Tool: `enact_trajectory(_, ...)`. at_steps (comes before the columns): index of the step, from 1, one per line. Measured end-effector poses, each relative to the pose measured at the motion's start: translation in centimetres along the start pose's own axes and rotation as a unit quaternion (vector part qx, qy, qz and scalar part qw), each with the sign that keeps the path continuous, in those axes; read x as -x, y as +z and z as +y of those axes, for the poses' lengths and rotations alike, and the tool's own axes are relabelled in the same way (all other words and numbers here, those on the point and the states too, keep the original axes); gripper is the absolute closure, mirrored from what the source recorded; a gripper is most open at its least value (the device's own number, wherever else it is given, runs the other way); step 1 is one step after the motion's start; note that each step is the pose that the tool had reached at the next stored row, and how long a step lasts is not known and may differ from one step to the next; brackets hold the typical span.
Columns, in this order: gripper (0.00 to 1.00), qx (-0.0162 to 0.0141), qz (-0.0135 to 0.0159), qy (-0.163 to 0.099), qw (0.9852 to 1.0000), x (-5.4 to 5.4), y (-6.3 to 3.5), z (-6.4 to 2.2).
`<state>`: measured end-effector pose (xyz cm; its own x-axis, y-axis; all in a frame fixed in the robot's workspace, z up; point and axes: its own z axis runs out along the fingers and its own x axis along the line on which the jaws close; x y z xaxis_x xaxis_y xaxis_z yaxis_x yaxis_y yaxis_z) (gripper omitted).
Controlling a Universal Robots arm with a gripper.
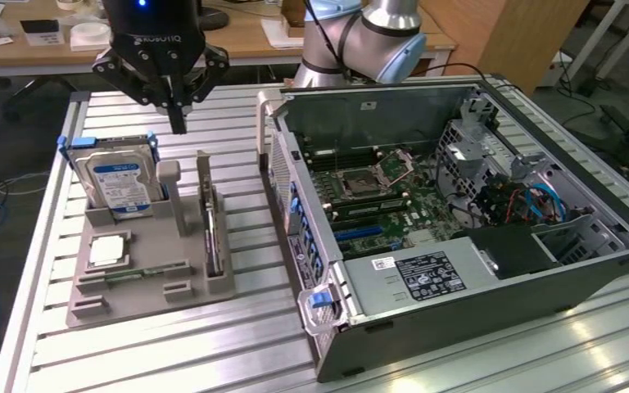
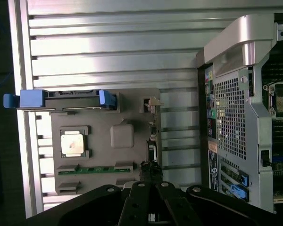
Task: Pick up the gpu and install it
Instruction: 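Pick up the gpu and move the gpu toward the slot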
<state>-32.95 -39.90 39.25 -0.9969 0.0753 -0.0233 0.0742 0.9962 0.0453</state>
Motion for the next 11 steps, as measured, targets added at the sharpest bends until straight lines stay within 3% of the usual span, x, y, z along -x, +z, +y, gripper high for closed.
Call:
enact_trajectory(7,0.89,0.0,0.0,0.0,1.0,0.0,0.0,0.0)
enact_trajectory(11,0.71,0.0,0.0,0.0,1.0,0.0,0.0,0.0)
